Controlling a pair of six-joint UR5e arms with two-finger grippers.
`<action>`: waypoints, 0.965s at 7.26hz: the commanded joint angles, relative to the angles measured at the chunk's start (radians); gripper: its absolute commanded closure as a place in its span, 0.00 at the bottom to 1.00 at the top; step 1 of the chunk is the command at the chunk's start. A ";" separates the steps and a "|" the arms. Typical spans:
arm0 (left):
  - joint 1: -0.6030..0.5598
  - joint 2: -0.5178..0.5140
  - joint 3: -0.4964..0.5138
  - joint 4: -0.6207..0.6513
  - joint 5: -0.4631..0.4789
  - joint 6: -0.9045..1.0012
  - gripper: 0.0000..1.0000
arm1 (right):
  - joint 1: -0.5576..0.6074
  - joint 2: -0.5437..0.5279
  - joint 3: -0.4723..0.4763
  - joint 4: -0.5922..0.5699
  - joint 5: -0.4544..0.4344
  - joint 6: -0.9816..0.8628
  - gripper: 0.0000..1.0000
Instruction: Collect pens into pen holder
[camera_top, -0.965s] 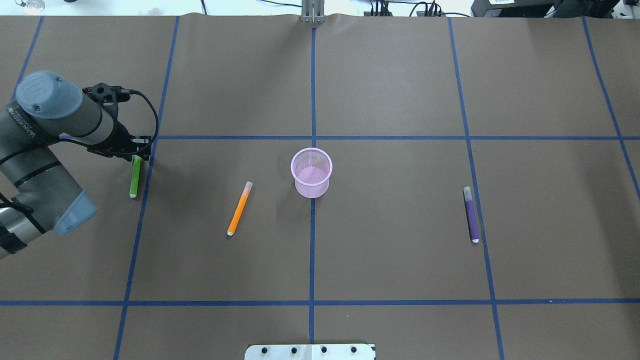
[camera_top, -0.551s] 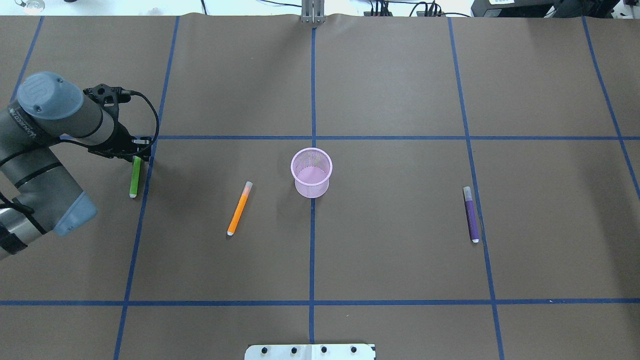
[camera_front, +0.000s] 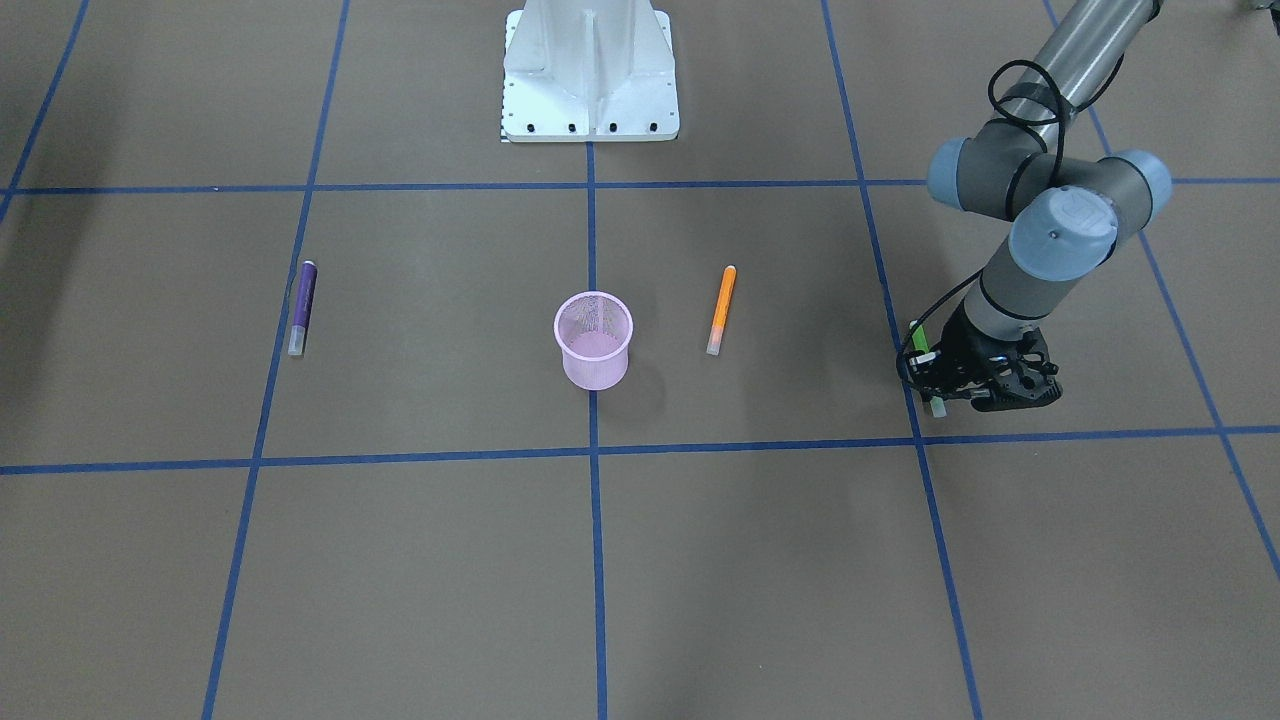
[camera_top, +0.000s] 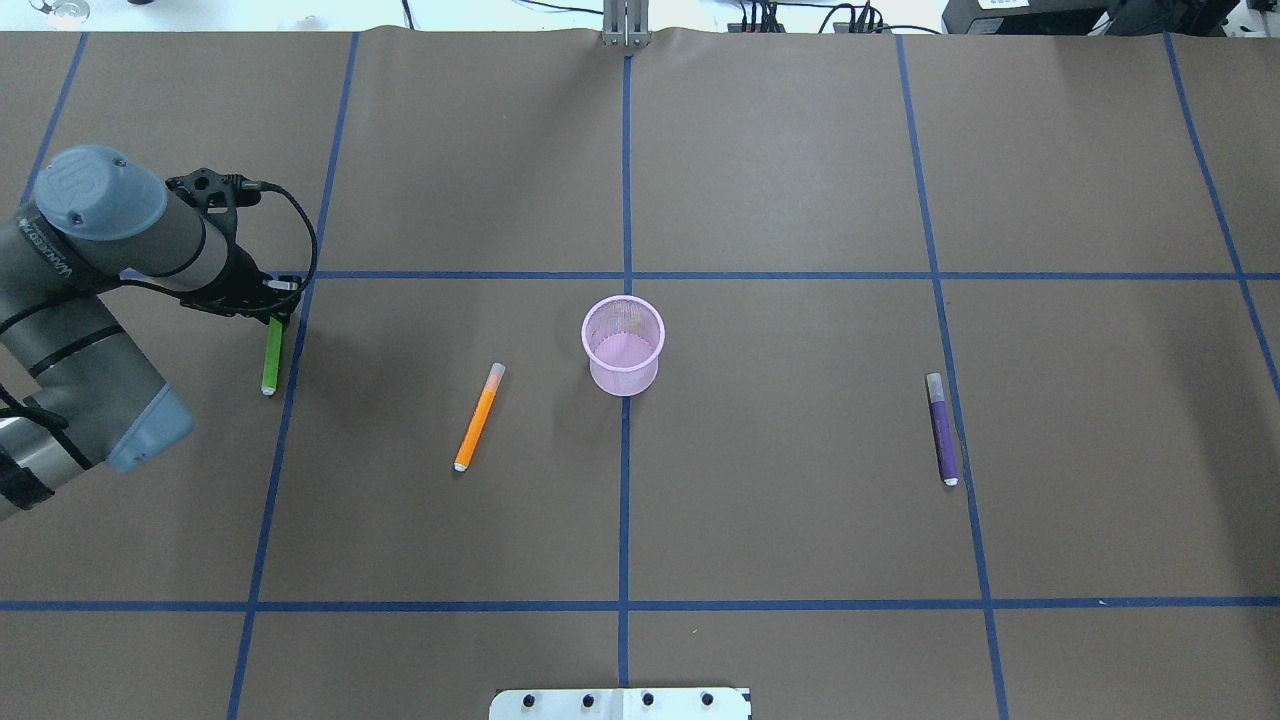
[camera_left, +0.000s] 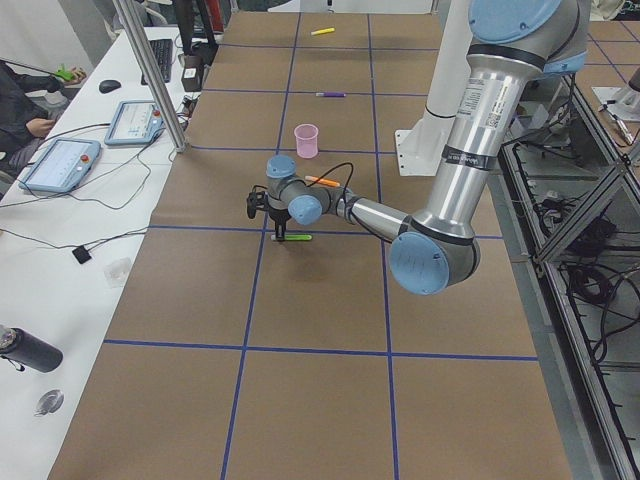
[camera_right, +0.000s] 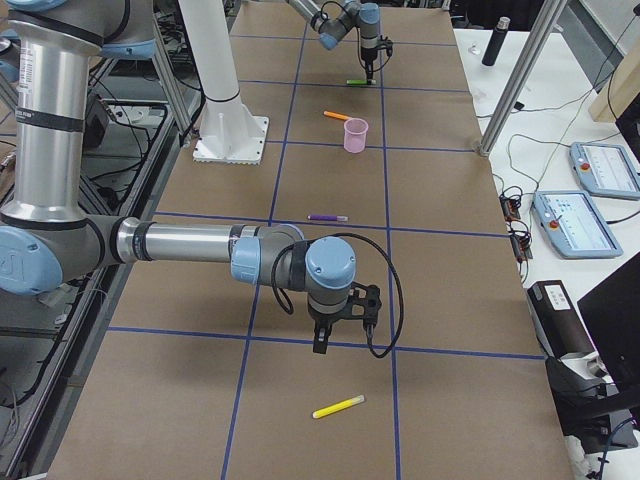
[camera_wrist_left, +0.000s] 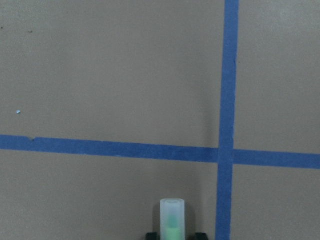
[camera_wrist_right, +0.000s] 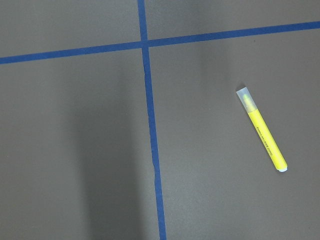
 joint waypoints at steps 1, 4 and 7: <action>-0.002 0.000 -0.015 0.000 0.011 -0.001 1.00 | 0.000 0.000 0.001 0.002 0.001 -0.001 0.01; -0.012 -0.006 -0.200 0.000 0.073 -0.002 1.00 | -0.001 0.026 -0.006 0.002 -0.002 -0.001 0.01; -0.032 -0.084 -0.323 0.005 0.189 -0.013 1.00 | -0.002 0.028 -0.107 0.073 -0.004 -0.015 0.00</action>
